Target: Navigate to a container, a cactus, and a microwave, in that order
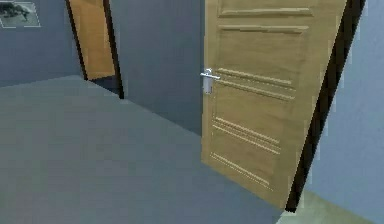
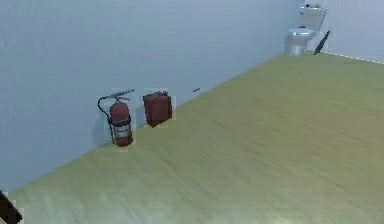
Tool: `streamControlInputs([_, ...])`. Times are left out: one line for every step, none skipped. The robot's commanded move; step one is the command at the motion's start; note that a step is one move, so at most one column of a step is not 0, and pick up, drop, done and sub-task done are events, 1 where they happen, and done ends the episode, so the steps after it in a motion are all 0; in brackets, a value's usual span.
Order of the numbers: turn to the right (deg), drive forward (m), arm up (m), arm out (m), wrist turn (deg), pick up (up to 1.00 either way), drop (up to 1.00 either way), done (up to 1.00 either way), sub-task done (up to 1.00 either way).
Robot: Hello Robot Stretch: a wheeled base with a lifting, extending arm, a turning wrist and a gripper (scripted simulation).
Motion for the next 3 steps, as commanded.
streamControlInputs([-27.0,0.00,0.00,0.00,0.0,0.00,0.00,0.00,0.00])
streamControlInputs([0.0,1.00,0.00,0.00,0.0,0.00,0.00,0.00,0.00])
streamControlInputs([0.0,1.00,0.00,0.00,0.0,0.00,0.00,0.00,0.00])
